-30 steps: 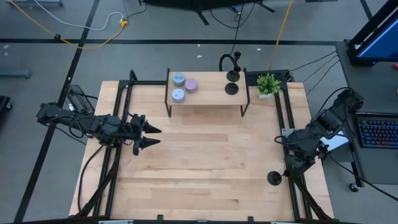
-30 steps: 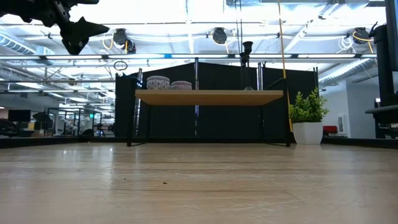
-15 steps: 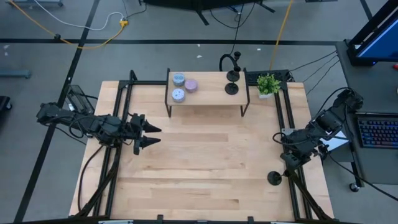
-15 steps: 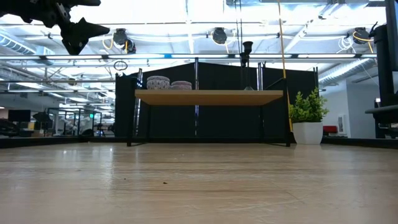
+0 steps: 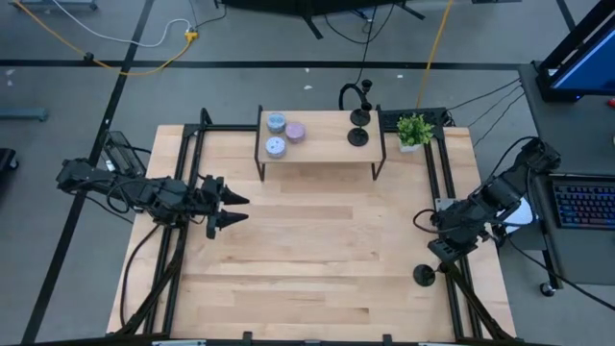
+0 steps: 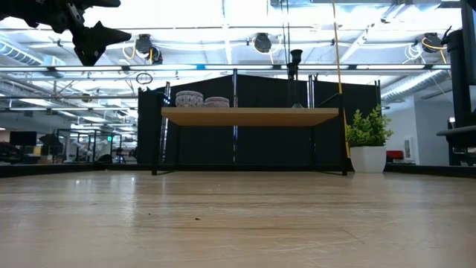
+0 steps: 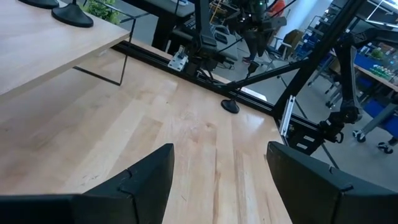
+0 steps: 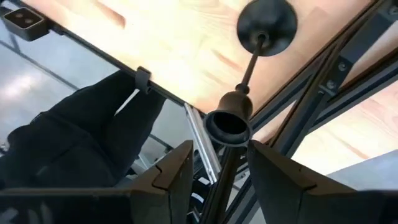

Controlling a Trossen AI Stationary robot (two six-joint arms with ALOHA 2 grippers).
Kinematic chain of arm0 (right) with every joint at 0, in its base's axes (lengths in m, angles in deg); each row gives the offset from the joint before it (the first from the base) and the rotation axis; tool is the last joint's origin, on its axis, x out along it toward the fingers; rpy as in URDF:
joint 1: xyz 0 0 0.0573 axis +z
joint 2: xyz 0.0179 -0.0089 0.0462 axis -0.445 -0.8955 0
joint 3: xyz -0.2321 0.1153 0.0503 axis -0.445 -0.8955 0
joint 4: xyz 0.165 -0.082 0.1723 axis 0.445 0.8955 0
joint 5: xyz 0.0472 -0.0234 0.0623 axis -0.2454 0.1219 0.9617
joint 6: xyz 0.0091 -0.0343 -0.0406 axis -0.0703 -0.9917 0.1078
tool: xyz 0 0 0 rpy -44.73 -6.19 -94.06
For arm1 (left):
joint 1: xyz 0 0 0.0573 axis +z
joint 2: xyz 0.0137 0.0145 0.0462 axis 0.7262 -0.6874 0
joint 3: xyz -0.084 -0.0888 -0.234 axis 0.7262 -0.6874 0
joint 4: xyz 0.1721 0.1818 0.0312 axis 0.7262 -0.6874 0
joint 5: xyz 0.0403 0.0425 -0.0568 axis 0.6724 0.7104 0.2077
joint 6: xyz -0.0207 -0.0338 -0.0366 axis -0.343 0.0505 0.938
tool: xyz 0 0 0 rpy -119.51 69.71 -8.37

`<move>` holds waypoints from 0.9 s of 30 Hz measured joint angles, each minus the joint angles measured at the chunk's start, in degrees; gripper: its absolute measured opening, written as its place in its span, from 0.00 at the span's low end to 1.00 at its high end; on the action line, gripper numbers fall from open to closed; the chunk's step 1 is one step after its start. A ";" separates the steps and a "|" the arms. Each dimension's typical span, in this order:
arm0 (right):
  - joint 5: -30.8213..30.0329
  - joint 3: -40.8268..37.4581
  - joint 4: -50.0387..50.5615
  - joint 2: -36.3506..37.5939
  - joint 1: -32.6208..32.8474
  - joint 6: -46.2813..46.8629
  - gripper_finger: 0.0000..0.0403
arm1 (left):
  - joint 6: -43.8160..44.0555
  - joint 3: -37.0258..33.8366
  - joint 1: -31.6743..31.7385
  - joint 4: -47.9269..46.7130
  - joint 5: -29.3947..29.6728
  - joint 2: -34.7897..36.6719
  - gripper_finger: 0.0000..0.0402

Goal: Pick & Place candle stick holders
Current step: Put the black candlestick holder on the shelf

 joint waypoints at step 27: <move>-3.14 -0.20 1.36 -3.71 6.91 0.64 0.27 | 0.72 0.00 0.00 -0.44 0.02 0.00 0.66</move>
